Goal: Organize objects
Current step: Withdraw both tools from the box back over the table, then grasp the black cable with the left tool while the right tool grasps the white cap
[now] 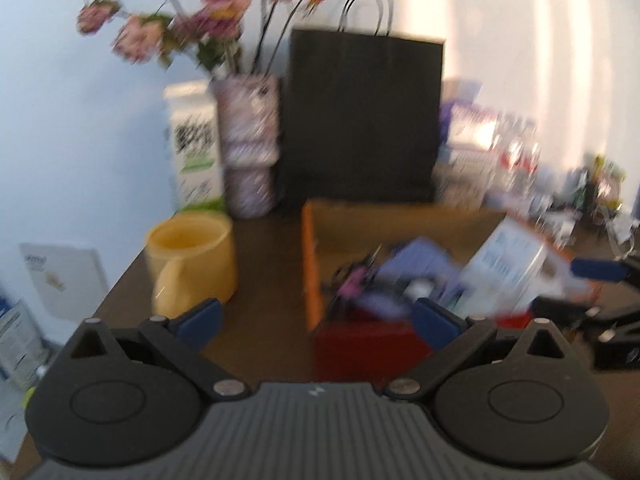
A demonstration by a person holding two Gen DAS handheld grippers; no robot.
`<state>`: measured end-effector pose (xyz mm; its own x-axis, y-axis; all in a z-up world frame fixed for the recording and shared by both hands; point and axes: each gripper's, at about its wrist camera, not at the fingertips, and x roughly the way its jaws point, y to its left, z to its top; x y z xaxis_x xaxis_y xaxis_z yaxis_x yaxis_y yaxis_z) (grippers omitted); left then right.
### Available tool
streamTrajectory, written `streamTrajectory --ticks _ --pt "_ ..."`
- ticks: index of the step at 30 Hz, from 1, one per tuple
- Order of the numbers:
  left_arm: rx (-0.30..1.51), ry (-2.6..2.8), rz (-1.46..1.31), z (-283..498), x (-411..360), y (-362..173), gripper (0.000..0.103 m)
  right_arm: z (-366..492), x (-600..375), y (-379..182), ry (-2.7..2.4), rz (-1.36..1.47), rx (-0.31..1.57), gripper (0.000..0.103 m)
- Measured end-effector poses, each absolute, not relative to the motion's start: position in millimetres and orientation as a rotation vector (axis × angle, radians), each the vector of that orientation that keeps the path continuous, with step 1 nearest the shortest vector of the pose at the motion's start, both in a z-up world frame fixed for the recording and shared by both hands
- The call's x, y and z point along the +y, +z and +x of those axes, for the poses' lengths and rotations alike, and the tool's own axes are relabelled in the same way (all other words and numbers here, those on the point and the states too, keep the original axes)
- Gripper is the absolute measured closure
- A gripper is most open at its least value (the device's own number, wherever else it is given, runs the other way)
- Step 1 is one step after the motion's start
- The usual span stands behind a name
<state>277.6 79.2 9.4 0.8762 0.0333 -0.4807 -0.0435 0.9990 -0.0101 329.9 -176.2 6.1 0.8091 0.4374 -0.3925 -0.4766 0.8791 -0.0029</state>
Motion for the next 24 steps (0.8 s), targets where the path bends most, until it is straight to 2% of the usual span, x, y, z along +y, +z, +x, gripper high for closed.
streamTrajectory --ticks 3,10,20,22,23,24 --pt "0.573 0.075 -0.017 265.5 94.0 -8.1 0.0 320.7 -173.4 -5.6 0.505 -0.129 0.447 0.023" --pt "0.649 0.083 -0.095 250.8 114.6 -38.6 0.0 318.4 -160.6 -32.0 0.473 -0.159 0.54 0.023" --pt "0.692 0.075 -0.163 277.2 99.0 -55.1 0.0 346.2 -142.4 -52.9 0.364 -0.105 0.638 0.023" --pt "0.691 0.081 -0.152 278.5 94.7 -58.1 0.006 348.3 -141.6 -54.7 0.347 -0.087 0.644 0.028" --pt "0.683 0.082 -0.138 277.5 92.5 -58.2 0.016 348.8 -141.0 -55.2 0.338 -0.085 0.646 0.03" --pt "0.677 0.081 -0.13 276.3 90.8 -57.8 0.02 349.8 -140.8 -55.7 0.332 -0.082 0.648 0.035"
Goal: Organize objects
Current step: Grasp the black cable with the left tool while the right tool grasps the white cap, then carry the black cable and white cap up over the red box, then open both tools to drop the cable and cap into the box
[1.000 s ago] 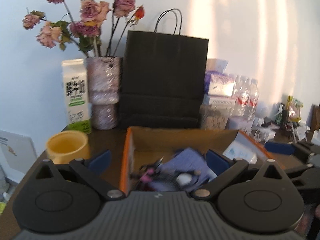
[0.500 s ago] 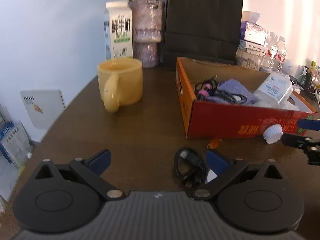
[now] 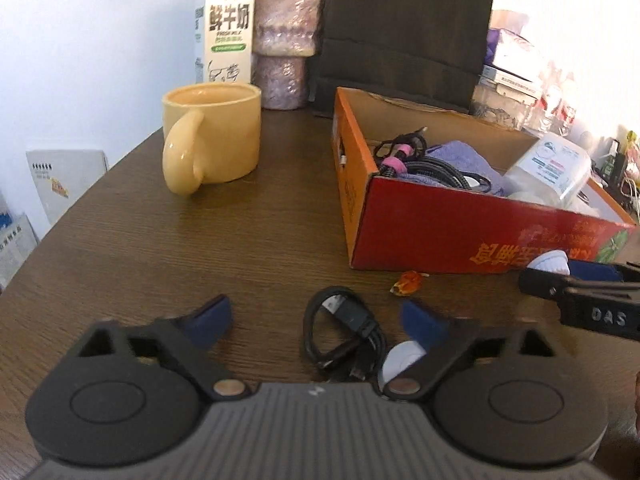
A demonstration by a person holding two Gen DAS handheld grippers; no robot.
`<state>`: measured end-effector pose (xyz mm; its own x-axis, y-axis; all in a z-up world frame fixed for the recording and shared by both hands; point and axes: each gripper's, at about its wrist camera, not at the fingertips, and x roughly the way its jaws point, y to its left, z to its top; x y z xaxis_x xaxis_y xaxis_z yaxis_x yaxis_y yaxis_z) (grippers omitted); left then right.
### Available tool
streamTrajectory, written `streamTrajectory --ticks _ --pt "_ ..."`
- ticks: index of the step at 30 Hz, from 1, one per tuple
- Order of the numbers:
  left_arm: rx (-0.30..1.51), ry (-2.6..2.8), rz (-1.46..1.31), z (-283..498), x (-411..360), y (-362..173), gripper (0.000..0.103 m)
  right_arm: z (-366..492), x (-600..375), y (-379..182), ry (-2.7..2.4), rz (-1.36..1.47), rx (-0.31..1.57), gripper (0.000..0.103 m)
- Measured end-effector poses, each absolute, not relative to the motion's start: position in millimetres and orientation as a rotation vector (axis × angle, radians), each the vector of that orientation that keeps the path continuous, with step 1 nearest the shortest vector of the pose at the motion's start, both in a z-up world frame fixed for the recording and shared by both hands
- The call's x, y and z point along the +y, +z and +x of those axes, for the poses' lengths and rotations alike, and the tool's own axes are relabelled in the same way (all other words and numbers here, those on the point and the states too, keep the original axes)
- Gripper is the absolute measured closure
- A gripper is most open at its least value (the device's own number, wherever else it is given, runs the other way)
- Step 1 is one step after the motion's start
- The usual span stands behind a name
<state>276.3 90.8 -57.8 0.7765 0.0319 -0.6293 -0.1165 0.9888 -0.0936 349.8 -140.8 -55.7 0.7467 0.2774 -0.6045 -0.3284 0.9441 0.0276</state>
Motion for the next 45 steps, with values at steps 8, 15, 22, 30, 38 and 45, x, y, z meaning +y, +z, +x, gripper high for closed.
streamTrajectory --ticks 8,15,22,30,38,45 --pt "0.654 0.017 -0.159 266.5 88.9 -53.9 0.068 348.0 -142.0 -57.3 0.367 -0.062 0.656 0.064" --pt "0.613 0.011 -0.155 259.6 86.2 -44.0 0.07 341.7 -139.1 -53.2 0.403 -0.076 0.638 0.064" --pt "0.494 -0.011 -0.168 248.2 81.3 -11.5 0.07 322.0 -147.3 -37.1 0.457 -0.065 0.568 0.064" --pt "0.373 -0.086 -0.168 277.0 51.2 35.2 0.07 312.2 -149.8 7.2 0.488 -0.075 0.386 0.064" --pt "0.363 -0.114 -0.147 339.0 27.4 45.9 0.069 362.6 -138.2 15.8 0.459 -0.107 0.361 0.064" --pt "0.343 -0.02 -0.13 355.9 28.7 31.5 0.0 394.7 -132.5 4.4 0.441 -0.109 0.38 0.019"
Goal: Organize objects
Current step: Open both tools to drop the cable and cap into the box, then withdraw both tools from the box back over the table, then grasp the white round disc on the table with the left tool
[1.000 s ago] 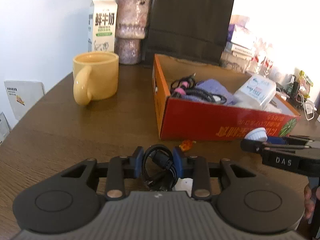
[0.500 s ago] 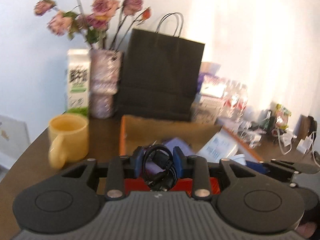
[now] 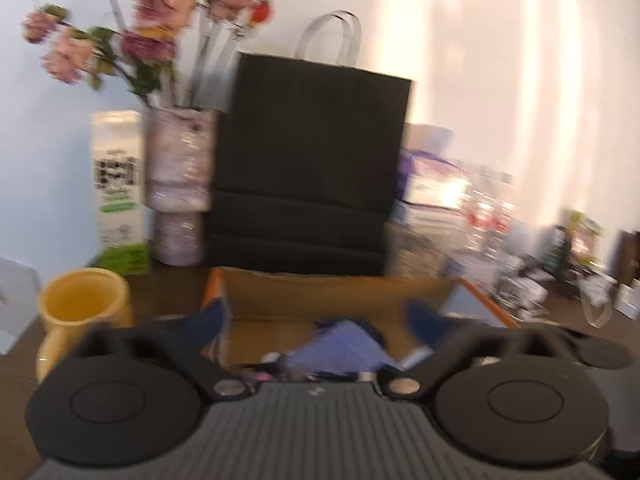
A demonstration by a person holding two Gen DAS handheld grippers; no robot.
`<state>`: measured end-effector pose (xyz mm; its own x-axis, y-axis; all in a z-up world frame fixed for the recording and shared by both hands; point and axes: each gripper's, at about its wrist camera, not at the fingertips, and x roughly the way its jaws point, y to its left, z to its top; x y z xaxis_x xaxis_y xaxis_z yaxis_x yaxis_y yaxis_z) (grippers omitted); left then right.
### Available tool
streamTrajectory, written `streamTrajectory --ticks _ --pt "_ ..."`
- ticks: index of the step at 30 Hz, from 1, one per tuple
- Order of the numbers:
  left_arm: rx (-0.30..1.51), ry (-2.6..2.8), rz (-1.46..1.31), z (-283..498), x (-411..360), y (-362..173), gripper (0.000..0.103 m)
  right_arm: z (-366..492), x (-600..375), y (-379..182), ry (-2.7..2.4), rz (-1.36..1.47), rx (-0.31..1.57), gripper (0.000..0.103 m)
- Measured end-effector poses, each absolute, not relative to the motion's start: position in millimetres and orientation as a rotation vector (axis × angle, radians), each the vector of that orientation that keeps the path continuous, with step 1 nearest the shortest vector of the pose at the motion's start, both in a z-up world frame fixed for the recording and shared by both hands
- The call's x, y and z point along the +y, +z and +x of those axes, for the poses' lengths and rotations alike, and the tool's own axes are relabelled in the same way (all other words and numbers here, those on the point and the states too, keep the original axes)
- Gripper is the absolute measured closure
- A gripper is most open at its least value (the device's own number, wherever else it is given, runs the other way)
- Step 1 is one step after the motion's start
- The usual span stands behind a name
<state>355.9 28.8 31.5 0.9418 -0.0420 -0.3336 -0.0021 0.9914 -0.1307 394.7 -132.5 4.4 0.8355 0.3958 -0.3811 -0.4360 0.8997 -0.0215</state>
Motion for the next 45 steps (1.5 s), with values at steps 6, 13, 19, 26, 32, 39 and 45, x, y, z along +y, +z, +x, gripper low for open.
streamTrajectory --ticks 6,13,19,26,32,39,45 --pt "0.361 0.014 -0.13 346.6 38.6 31.6 0.0 388.5 -138.3 5.6 0.433 -0.099 0.361 0.006" --pt "0.385 0.02 -0.091 307.7 47.6 34.5 0.0 364.2 -148.6 4.3 0.423 -0.095 0.376 0.0" --pt "0.475 0.026 -0.024 277.2 53.3 16.1 0.0 339.6 -163.9 1.7 0.406 -0.095 0.393 0.0" --pt "0.611 0.01 -0.009 253.1 54.9 -19.7 0.0 317.2 -178.9 -6.5 0.401 -0.098 0.429 0.0" --pt "0.685 -0.001 -0.024 247.4 50.3 -44.0 0.0 304.2 -182.1 -13.0 0.408 -0.111 0.454 0.0" --pt "0.693 -0.012 -0.032 243.9 42.4 -54.1 0.022 298.1 -178.4 -19.7 0.418 -0.128 0.482 0.0" --pt "0.677 -0.086 -0.052 238.7 44.0 -50.0 0.063 299.2 -170.6 -24.3 0.429 -0.134 0.511 0.0"
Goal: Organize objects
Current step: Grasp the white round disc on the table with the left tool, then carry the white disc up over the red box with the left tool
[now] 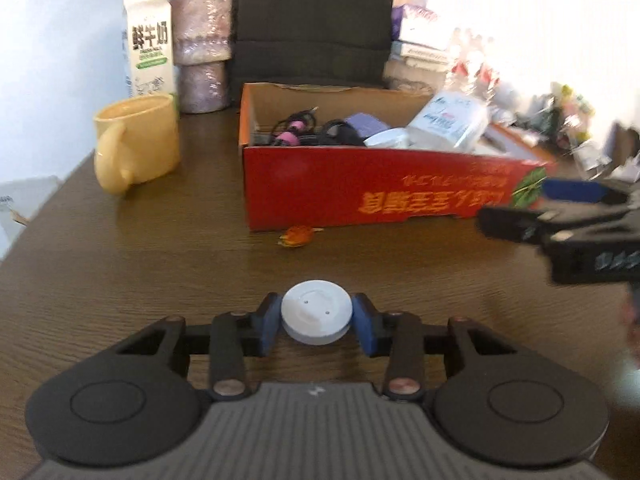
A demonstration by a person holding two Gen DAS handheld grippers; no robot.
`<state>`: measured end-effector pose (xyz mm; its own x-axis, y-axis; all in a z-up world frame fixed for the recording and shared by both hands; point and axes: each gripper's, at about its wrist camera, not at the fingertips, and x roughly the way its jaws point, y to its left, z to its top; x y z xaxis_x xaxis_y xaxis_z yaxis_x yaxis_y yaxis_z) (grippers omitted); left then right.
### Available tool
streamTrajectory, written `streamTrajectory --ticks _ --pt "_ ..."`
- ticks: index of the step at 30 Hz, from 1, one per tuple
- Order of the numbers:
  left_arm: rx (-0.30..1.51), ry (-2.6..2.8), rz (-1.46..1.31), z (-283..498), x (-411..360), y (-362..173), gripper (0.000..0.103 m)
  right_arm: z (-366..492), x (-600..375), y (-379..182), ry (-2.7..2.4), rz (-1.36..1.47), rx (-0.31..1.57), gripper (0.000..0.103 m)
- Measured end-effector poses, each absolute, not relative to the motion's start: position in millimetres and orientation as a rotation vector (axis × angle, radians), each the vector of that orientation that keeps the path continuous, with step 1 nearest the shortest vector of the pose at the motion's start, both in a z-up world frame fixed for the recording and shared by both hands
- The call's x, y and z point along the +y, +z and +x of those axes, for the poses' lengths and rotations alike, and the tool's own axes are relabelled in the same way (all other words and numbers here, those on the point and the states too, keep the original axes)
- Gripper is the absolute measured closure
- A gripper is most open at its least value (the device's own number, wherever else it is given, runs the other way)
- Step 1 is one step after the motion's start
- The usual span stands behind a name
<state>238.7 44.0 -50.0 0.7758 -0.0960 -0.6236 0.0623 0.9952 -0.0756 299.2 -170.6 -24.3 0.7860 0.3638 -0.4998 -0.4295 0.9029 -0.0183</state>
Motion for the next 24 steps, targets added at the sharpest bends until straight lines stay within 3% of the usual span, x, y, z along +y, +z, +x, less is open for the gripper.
streamTrajectory --ticks 17,24 --pt "0.548 0.036 -0.1 210.8 128.5 -19.5 0.063 318.9 -72.8 -43.7 0.486 -0.11 0.649 0.001" --pt "0.541 0.004 -0.156 211.9 144.7 -25.8 0.063 331.7 -41.4 -51.9 0.429 -0.035 0.705 0.018"
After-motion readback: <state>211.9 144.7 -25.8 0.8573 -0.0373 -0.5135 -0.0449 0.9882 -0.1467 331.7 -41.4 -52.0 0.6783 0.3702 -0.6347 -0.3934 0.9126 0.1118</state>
